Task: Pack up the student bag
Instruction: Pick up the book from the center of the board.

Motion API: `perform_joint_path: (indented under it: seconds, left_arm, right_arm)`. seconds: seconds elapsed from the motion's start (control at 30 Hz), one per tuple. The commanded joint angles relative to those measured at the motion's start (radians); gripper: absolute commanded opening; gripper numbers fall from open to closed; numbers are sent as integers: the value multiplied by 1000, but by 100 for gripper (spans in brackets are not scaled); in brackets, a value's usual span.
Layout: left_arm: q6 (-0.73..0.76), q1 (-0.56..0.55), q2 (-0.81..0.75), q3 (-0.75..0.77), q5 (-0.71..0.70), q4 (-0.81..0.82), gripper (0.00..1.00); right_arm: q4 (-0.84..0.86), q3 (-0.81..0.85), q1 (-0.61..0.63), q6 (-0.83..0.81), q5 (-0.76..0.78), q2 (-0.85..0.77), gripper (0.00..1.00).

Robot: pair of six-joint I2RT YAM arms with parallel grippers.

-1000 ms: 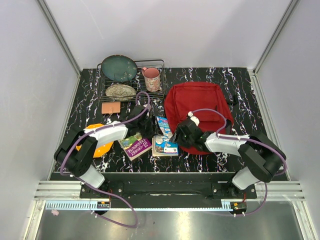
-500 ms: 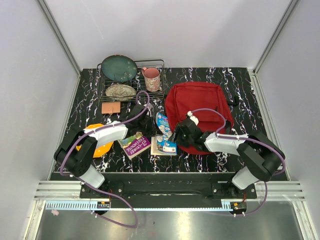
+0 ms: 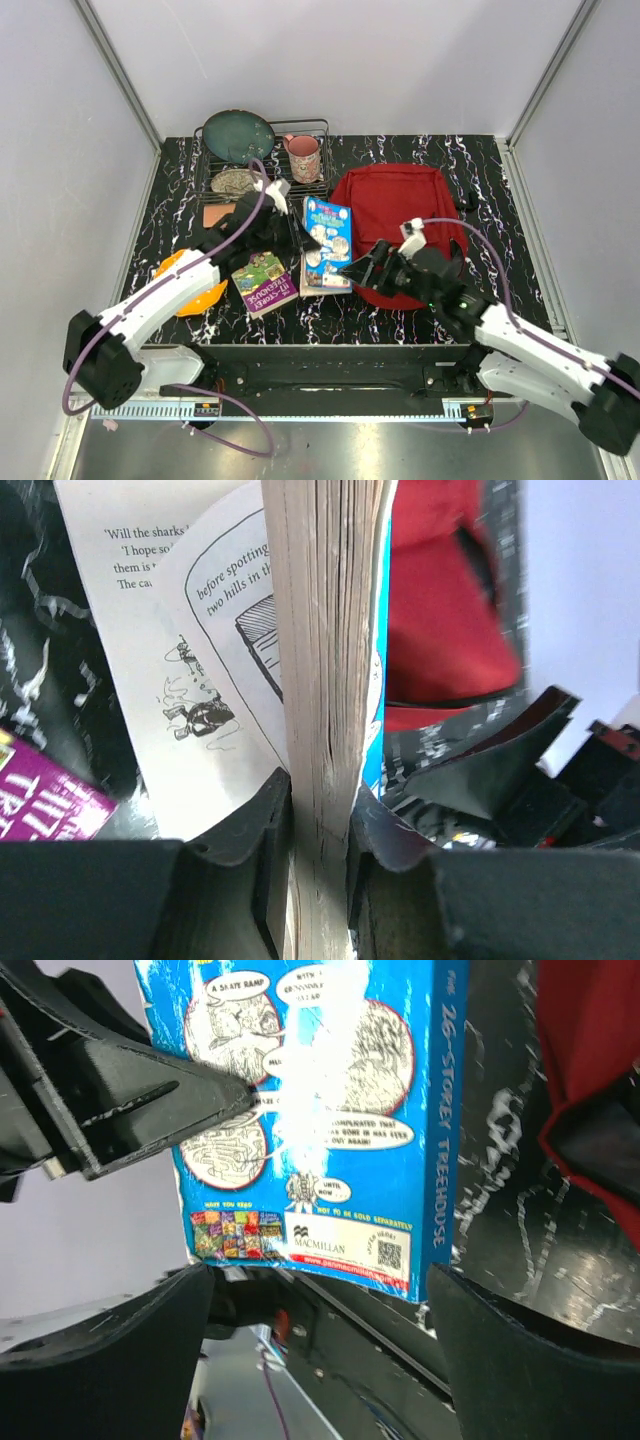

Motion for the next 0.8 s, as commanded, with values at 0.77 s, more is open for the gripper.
perform_joint_path:
  seconds: [0.77]
  left_arm:
    - [-63,7,-176,47,472,308,0]
  right_arm:
    - [117,109,4,-43,12,-113,89]
